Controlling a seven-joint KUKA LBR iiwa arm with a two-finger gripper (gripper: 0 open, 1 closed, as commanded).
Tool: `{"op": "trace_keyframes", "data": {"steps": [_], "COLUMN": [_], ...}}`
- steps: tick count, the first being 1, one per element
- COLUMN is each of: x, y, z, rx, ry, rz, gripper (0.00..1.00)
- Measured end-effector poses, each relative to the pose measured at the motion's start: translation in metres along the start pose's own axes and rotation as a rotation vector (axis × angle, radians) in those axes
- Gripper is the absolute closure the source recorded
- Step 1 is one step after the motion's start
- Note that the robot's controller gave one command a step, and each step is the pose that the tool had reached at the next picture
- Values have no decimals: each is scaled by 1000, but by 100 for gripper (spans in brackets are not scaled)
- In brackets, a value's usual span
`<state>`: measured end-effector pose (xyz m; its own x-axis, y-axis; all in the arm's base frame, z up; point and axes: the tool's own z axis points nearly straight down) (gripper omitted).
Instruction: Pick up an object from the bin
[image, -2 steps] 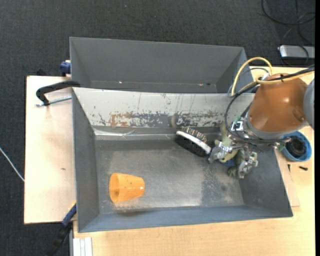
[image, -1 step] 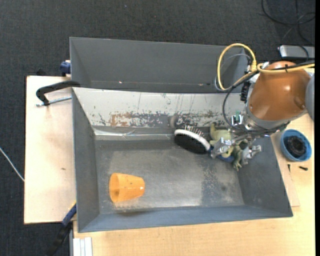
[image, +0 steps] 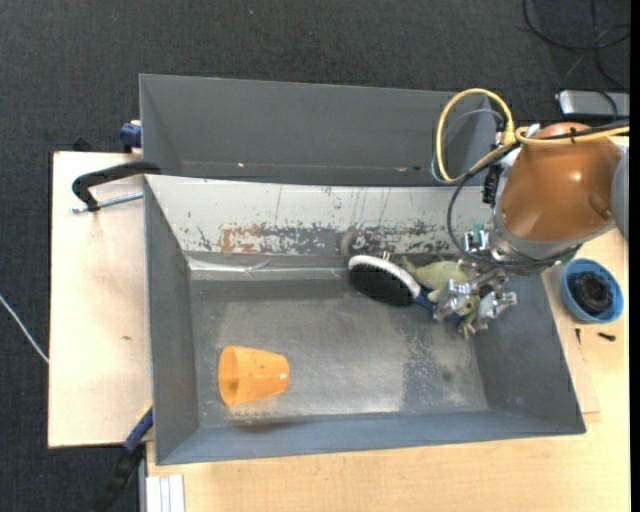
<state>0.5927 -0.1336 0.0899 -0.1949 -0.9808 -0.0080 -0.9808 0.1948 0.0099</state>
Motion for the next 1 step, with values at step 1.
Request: {"op": "trace_keyframes", "data": {"steps": [1], "x": [-13], "y": [28], "z": [-178], "rx": [19], "ry": [9], "rz": [-371], "gripper": [100]}}
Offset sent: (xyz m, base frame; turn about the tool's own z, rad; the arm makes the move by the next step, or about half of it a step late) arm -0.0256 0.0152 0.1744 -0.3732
